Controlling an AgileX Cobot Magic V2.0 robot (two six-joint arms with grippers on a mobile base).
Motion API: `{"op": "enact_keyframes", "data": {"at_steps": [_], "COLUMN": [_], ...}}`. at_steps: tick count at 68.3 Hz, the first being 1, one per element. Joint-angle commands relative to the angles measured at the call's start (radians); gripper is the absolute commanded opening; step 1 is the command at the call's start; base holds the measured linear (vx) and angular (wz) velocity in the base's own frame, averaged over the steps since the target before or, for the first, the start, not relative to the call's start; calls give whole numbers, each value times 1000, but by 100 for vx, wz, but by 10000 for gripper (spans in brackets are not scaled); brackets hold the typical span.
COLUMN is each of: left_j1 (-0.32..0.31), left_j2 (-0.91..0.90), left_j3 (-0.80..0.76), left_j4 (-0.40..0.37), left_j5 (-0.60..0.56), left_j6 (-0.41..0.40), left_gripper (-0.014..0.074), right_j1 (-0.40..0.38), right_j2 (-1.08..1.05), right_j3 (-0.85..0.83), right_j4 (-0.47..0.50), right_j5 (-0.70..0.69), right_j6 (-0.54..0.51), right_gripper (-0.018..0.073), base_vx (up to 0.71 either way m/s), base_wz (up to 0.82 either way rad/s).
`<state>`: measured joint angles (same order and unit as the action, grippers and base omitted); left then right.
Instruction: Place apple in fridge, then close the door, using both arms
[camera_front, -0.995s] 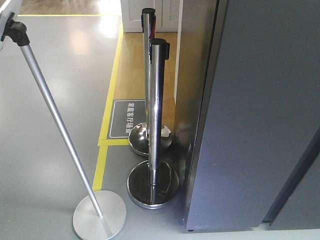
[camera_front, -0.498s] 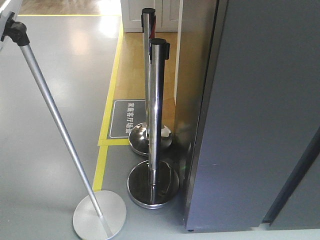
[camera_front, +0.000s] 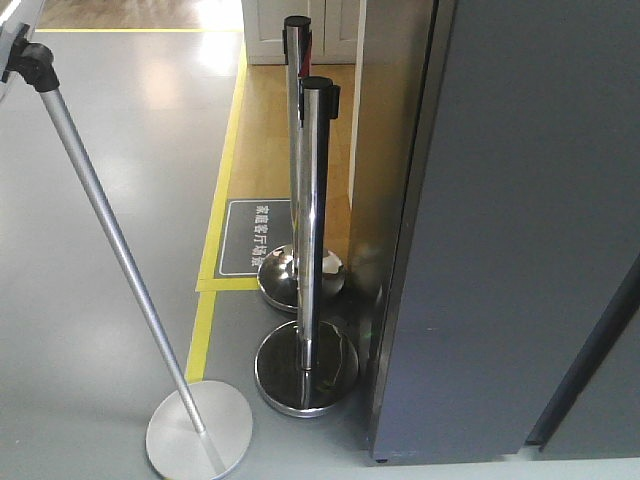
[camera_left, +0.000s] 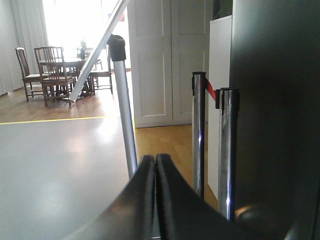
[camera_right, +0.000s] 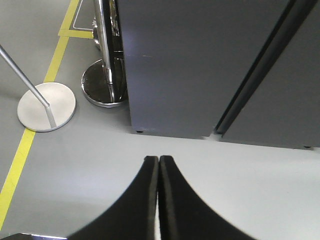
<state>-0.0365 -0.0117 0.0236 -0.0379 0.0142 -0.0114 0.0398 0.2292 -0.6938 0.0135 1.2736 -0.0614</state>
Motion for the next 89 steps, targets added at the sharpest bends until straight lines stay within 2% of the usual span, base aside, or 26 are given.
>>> {"op": "enact_keyframes", "data": {"at_steps": [1, 39, 44, 51, 76, 89], "left_j1": [-4, -4, -4, -4, -4, -4], "left_j2": [-13, -13, -13, -13, -13, -13], "left_j3": [-17, -17, -17, -17, -17, -17], "left_j4": [-12, -12, -12, -12, -12, -12], "left_j5": [-78, -78, -78, -78, -78, -78], "left_j6": [-3, -3, -3, -3, -3, -3], "left_gripper": [-6, -6, -6, -6, -6, -6], "right_j1": [2, 2, -2, -8, -21, -21], "right_j2": [16, 16, 11, 3, -60, -137], "right_j3": [-23, -23, -23, -23, 7, 286], "right_j4": [-4, -4, -59, -95, -14, 25], "right_j5": [-47, -46, -46, -59, -371, -803], "right_j6": [0, -4, -51, -47, -46, -46], "right_gripper": [-3, -3, -3, -3, -3, -3], "base_vx": [0, 0, 0, 0, 0, 0], "base_wz": [0, 0, 0, 0, 0, 0]}}
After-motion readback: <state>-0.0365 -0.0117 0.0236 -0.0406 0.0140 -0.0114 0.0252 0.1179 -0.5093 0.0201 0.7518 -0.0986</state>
